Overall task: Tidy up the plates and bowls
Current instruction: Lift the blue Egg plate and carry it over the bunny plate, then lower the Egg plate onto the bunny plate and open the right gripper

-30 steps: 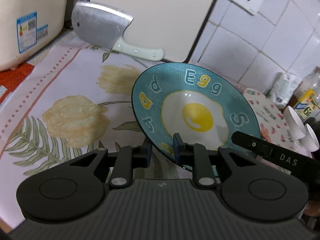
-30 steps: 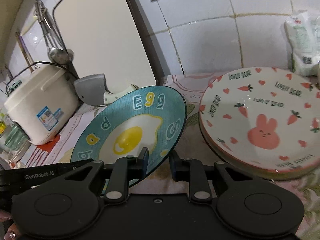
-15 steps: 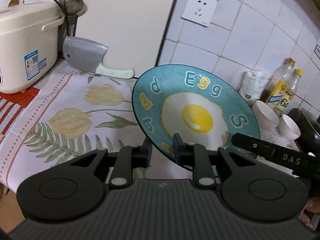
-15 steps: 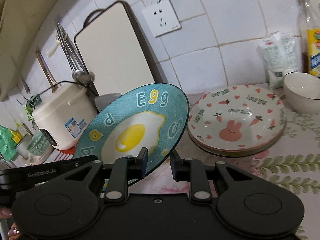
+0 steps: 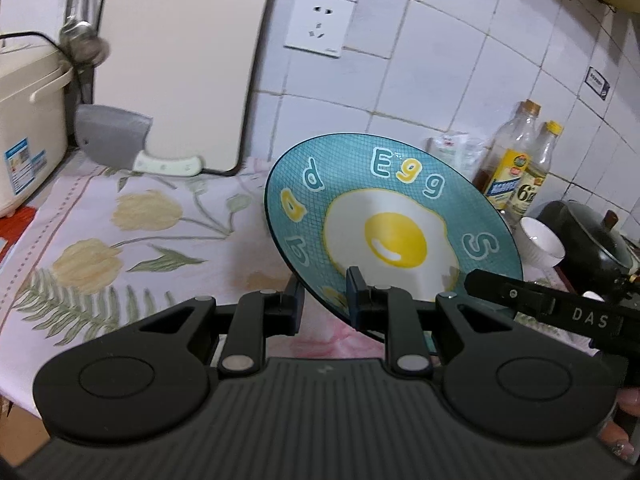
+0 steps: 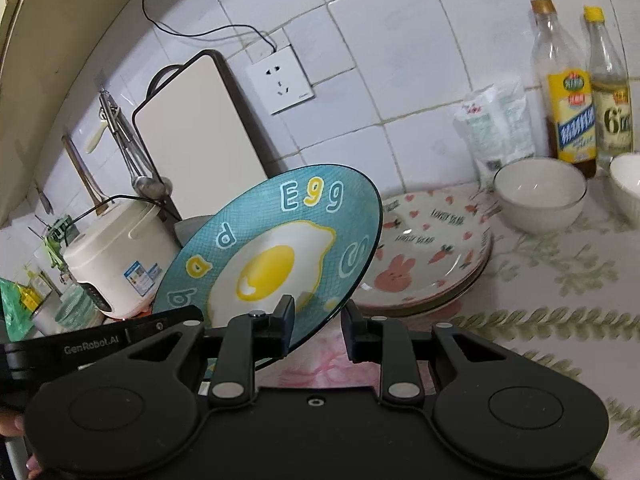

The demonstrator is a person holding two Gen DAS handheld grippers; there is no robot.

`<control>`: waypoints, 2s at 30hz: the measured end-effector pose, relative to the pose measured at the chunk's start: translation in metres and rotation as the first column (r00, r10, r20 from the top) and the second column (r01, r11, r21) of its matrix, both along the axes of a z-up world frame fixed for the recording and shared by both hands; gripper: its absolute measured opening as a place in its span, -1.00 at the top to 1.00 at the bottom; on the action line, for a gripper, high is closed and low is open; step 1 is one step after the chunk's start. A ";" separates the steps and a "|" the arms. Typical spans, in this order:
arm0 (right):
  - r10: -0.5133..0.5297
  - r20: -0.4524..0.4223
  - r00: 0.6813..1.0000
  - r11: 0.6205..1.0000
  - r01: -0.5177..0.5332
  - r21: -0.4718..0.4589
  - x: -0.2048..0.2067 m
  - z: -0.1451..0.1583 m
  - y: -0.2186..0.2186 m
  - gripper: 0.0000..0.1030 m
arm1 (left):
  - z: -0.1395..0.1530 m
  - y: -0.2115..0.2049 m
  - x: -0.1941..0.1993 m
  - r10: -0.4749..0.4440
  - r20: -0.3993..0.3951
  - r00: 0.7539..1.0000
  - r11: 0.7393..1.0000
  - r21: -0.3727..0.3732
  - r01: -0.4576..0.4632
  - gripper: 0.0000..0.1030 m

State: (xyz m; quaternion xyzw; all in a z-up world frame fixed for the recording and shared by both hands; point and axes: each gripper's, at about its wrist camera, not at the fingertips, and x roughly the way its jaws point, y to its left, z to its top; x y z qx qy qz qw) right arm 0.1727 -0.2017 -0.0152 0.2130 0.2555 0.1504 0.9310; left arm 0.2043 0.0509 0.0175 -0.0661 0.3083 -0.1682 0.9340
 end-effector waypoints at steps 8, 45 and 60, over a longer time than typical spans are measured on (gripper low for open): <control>-0.024 -0.023 0.999 0.999 0.023 -0.027 0.015 -0.001 -0.033 0.42 | -0.010 -0.034 0.024 -0.043 -0.023 0.999 0.999 -0.016 0.042 0.61; -0.096 -0.154 0.983 0.963 0.053 -0.263 0.107 -0.041 -0.039 0.22 | -0.075 -0.087 0.119 0.058 -0.180 0.982 0.992 0.119 -0.037 0.52; -0.092 0.053 0.994 0.931 0.104 -0.349 0.073 -0.034 -0.041 0.22 | -0.065 -0.089 0.083 0.041 -0.044 0.998 0.990 0.138 -0.035 -0.30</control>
